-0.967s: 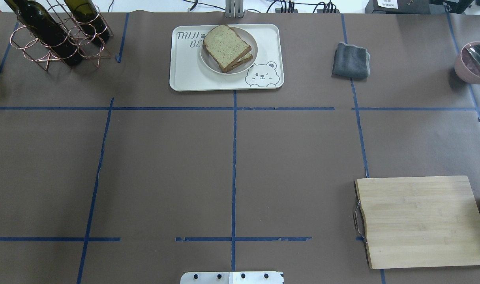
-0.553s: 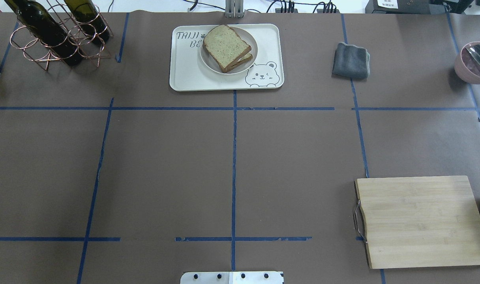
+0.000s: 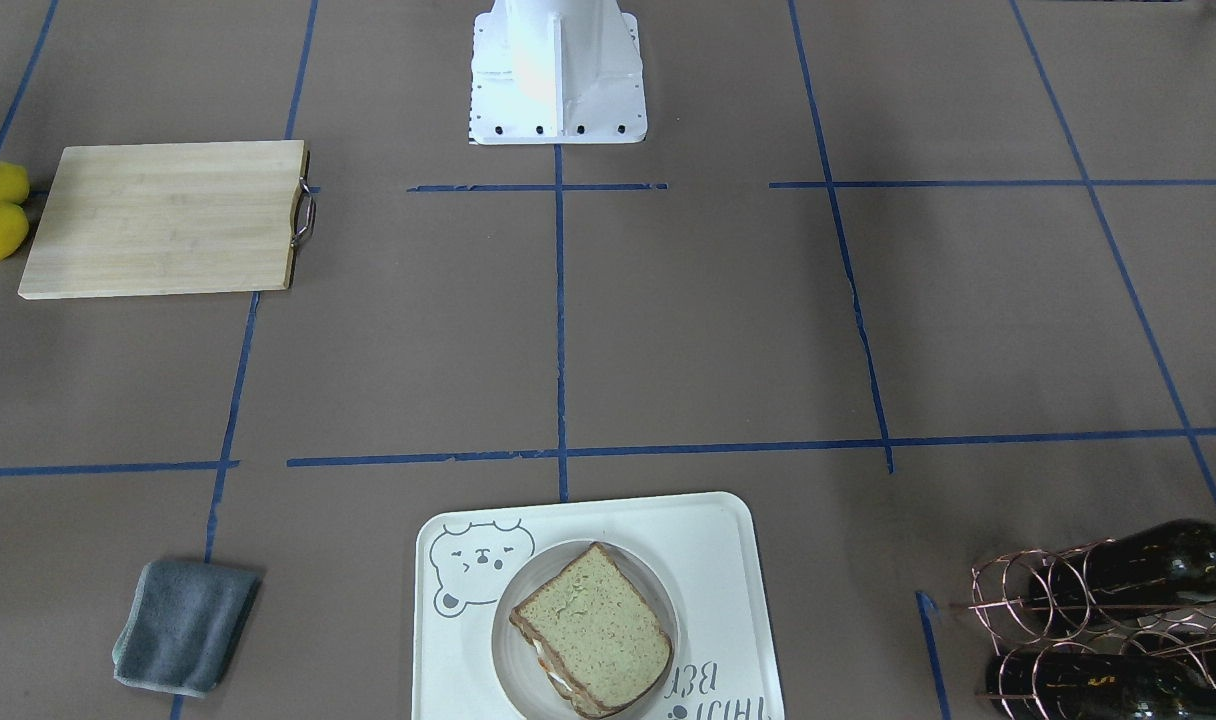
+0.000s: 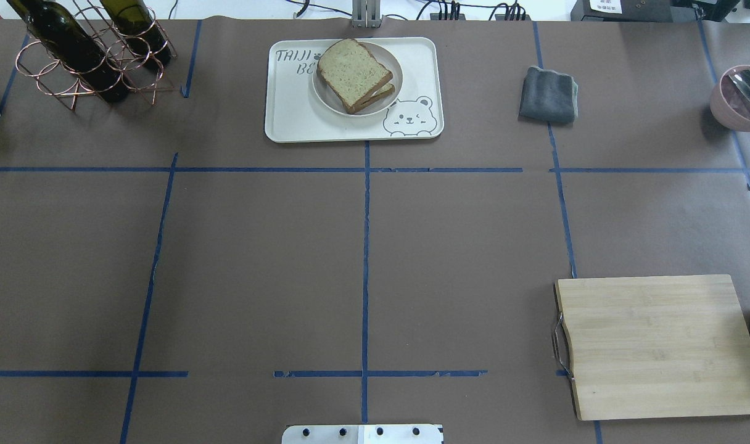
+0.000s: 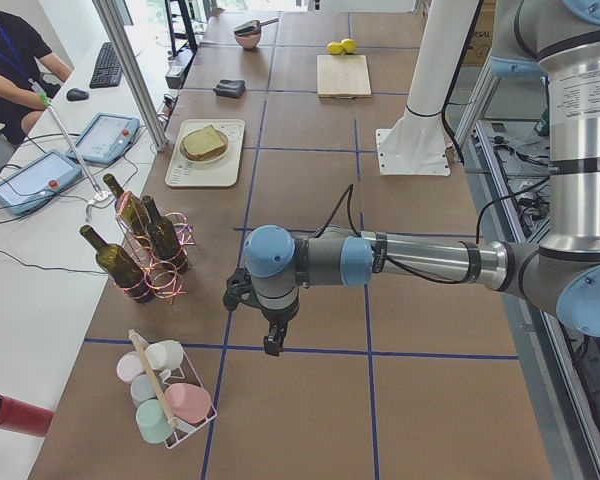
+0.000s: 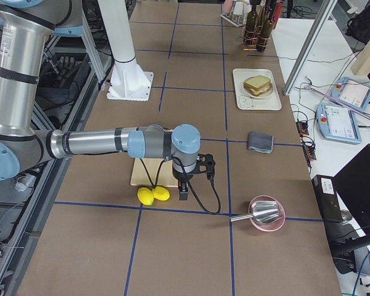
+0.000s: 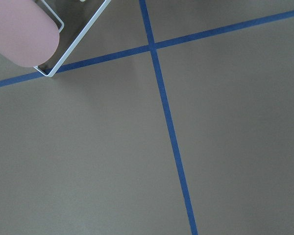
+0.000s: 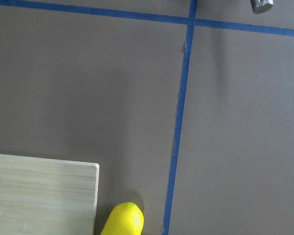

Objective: Make sandwich and place on tray

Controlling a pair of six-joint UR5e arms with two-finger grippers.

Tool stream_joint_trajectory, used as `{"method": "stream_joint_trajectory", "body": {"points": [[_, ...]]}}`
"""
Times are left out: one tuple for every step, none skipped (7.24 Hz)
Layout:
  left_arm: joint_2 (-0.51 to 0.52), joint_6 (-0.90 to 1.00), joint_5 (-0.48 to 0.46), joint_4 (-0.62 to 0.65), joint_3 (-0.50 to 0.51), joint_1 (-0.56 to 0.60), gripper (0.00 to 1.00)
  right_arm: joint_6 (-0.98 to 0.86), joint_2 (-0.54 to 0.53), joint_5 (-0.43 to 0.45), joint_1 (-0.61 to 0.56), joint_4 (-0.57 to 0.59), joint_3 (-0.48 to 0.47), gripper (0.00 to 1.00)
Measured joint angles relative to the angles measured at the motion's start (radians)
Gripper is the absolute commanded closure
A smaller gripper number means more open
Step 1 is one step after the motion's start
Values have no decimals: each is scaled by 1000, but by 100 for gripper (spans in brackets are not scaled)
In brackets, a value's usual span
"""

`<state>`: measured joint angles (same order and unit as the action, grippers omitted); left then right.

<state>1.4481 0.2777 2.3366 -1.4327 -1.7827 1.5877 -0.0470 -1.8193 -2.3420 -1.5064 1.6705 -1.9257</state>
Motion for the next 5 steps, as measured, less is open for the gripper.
{"method": "stream_joint_trajectory", "body": {"points": [[0, 0, 1, 0, 0, 0, 0, 0, 0, 0, 0, 0, 0, 0], [0, 0, 1, 0, 0, 0, 0, -1, 0, 0, 0, -1, 0, 0], [0, 0, 1, 0, 0, 0, 0, -1, 0, 1, 0, -1, 0, 0], [0, 0, 1, 0, -1, 0, 0, 9, 0, 2, 0, -1, 2, 0], [0, 0, 1, 0, -2, 0, 0, 60, 2, 2, 0, -5, 5, 0]]}}
